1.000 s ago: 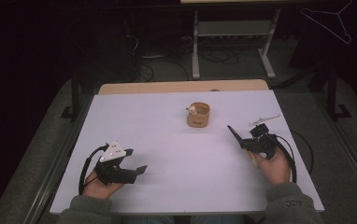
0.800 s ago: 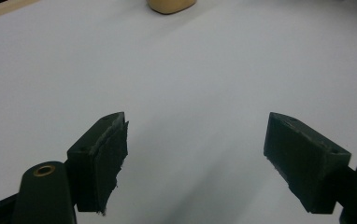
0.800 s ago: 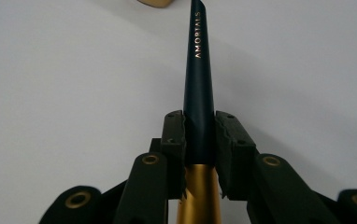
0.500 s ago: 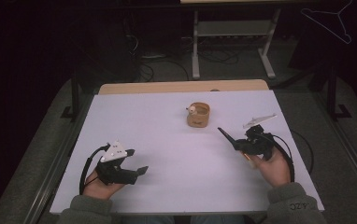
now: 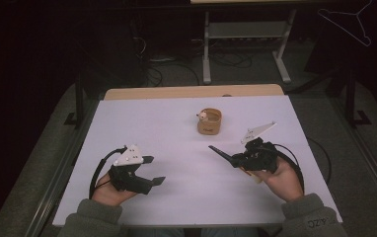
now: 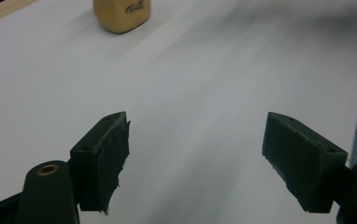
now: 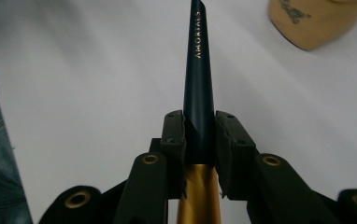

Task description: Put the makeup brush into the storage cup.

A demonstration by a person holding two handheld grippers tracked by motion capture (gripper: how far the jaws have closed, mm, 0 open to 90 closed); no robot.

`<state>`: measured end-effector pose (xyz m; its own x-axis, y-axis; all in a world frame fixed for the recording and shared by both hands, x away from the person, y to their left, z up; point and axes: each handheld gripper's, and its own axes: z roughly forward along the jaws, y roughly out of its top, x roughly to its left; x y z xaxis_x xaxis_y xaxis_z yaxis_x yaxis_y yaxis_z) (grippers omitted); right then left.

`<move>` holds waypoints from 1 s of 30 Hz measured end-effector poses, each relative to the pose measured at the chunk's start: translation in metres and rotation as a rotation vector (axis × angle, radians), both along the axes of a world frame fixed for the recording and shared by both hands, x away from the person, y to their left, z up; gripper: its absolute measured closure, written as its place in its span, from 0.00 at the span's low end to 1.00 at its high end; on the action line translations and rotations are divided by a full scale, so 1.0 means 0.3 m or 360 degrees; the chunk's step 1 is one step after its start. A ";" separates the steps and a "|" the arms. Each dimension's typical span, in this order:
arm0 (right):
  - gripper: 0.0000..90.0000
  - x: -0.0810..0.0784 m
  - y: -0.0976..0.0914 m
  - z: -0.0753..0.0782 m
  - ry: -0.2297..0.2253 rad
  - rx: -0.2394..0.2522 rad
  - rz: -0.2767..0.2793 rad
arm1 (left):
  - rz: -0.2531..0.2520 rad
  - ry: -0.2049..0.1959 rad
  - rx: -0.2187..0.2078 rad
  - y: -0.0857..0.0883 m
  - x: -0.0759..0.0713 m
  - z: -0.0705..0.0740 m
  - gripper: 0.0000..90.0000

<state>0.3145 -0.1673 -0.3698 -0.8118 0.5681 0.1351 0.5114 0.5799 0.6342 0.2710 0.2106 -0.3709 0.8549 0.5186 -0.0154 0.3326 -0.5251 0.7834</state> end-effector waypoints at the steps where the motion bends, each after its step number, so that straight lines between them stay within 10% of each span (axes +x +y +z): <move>1: 0.82 -0.003 0.009 0.002 -0.0010 -0.0001 0.0032 | -0.0051 0.0002 -0.0004 -0.015 0.003 0.013 0.25; 17: 0.82 -0.047 0.146 0.010 -0.0078 -0.0044 0.0460 | -0.0358 -0.0015 0.0156 -0.127 0.009 0.071 0.30; 30: 0.82 -0.081 0.294 -0.041 -0.0001 -0.0036 0.0719 | -0.0540 0.0046 0.0286 -0.201 -0.021 0.041 0.37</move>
<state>0.2902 -0.0790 -0.3821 -0.9791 0.1595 0.1263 0.2034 0.7587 0.6188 0.2648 0.1503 -0.3587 0.9789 0.2031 0.0234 0.1370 -0.7370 0.6619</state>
